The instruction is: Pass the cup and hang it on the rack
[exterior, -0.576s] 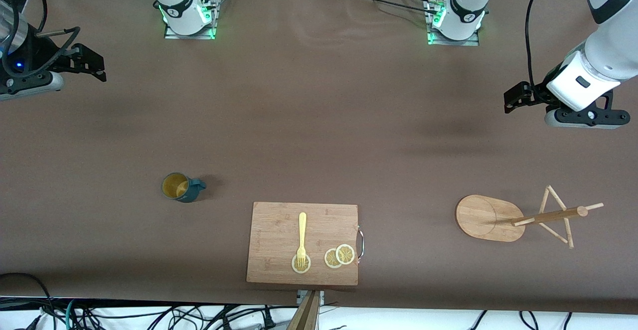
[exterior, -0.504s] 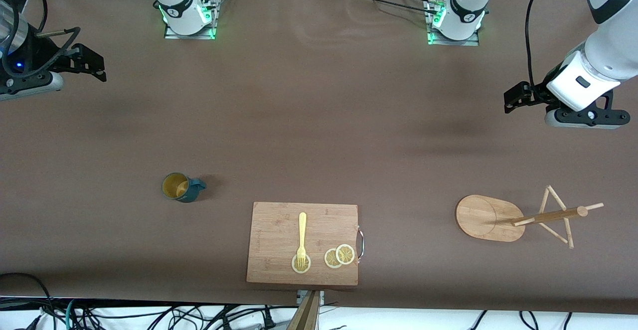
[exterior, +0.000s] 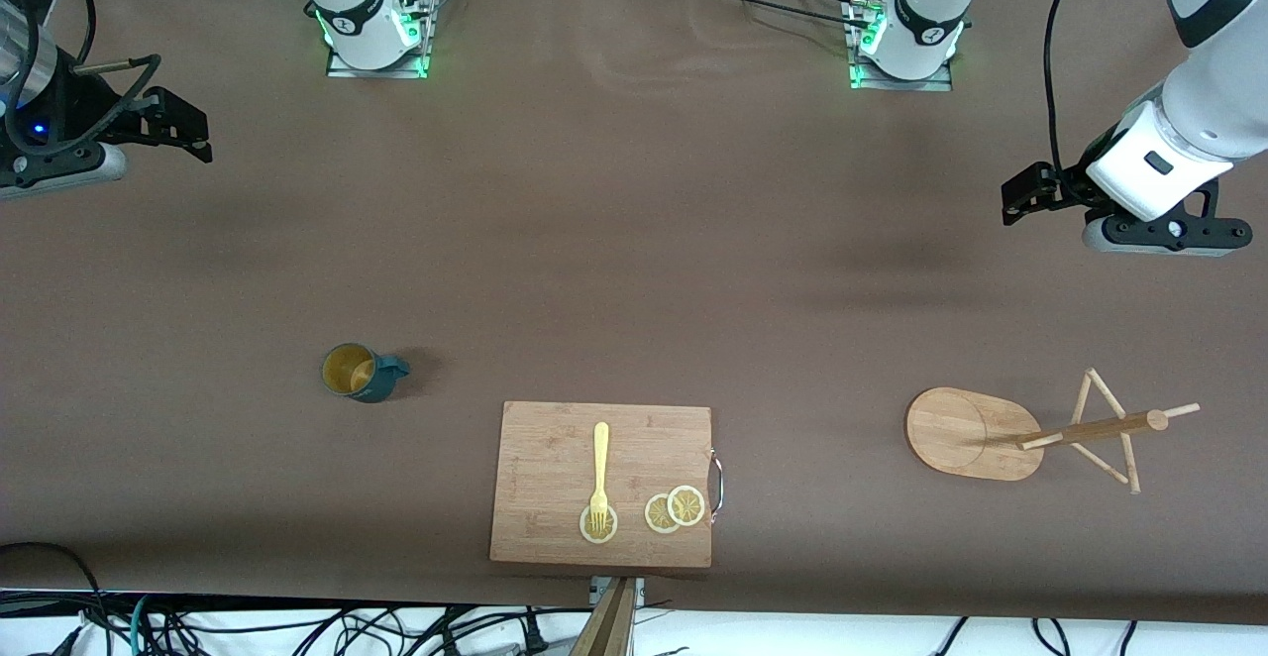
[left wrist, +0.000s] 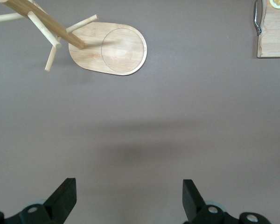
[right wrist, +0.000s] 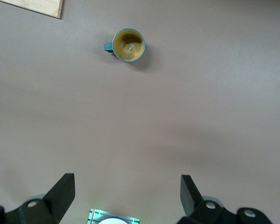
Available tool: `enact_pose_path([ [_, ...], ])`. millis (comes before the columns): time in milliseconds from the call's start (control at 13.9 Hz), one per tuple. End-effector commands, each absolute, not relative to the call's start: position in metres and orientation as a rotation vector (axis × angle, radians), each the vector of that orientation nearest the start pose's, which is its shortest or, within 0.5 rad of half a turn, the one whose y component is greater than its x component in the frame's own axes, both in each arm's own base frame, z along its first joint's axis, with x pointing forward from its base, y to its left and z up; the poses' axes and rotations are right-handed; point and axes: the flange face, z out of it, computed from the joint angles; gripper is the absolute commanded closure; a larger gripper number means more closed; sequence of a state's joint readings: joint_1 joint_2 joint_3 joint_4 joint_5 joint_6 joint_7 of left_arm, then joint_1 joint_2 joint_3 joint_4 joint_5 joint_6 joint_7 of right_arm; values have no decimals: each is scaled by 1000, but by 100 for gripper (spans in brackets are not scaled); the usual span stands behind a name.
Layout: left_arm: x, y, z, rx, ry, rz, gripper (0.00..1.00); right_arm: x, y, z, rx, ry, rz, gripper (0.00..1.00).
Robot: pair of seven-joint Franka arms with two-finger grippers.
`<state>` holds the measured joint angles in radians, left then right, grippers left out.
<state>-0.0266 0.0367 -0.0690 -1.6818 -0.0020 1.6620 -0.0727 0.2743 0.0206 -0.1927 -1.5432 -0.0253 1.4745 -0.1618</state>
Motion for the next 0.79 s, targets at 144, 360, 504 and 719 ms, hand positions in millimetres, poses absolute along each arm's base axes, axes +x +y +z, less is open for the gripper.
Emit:
enact_pose_path([
  [144, 568, -55, 565, -3145, 33, 100, 0, 546, 42, 624, -3152, -396, 153, 0],
  [360, 568, -56, 565, -3145, 35, 100, 0, 545, 46, 624, -3149, -408, 158, 0],
  [504, 568, -56, 565, -3145, 35, 100, 0, 543, 46, 624, -3147, -405, 180, 0],
  [719, 568, -59, 565, -3145, 37, 100, 0, 542, 43, 622, -3143, -397, 199, 0],
])
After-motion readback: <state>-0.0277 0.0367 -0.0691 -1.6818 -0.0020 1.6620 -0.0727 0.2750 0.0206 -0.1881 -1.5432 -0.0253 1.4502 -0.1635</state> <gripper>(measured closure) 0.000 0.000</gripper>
